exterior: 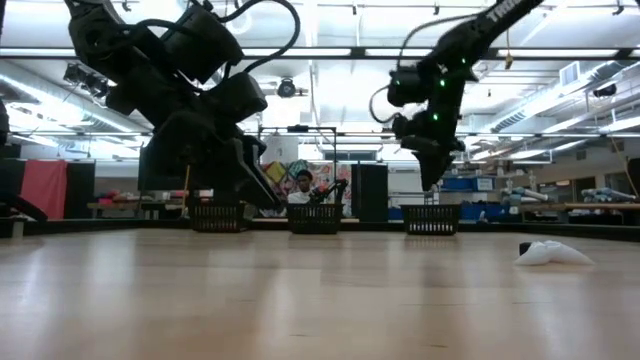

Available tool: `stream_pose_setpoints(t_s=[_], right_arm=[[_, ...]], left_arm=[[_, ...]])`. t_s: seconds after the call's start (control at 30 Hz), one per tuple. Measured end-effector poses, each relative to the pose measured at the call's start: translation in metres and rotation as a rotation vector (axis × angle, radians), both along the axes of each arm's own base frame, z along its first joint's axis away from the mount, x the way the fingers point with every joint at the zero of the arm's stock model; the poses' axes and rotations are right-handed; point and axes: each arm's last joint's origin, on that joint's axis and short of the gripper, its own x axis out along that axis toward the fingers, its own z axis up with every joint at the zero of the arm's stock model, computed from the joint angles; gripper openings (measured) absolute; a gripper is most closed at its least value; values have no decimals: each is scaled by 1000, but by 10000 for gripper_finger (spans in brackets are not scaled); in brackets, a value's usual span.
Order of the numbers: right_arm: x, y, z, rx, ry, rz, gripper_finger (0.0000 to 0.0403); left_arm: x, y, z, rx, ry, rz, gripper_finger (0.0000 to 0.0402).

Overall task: Sort Halloween decoration
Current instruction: Put the white ghost toy into the right black basket

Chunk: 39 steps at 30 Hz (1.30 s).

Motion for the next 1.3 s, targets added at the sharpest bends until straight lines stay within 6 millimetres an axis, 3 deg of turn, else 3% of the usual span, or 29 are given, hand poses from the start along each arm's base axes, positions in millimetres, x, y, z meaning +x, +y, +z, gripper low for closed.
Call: stream_pose_setpoints(t_s=[0.17,0.3,0.47,0.63,0.73,1.0,1.3], right_arm=[[-15,-32,-14,78,-66,-40,69],[-17,-44,-33,143,-65,-56,82],[-17,-48,-47,201,-50,-43,122],[-16,-47,-47,210,-60,-27,166],[-17,-43,-36,193,-76,-20,181],[-10,-5,13,122,-170,24,181],[33,89,26,153,-153,344,181]], left_arm=[[0,-6,0,-8,0,10,73],[-1,-8,0,-9,0,17,73],[-2,-9,-1,2,14,37,73],[-2,-9,-1,7,18,43,73],[-2,-9,-1,8,17,43,73],[-2,-9,-1,15,17,38,73],[-1,-9,-1,58,11,11,73]])
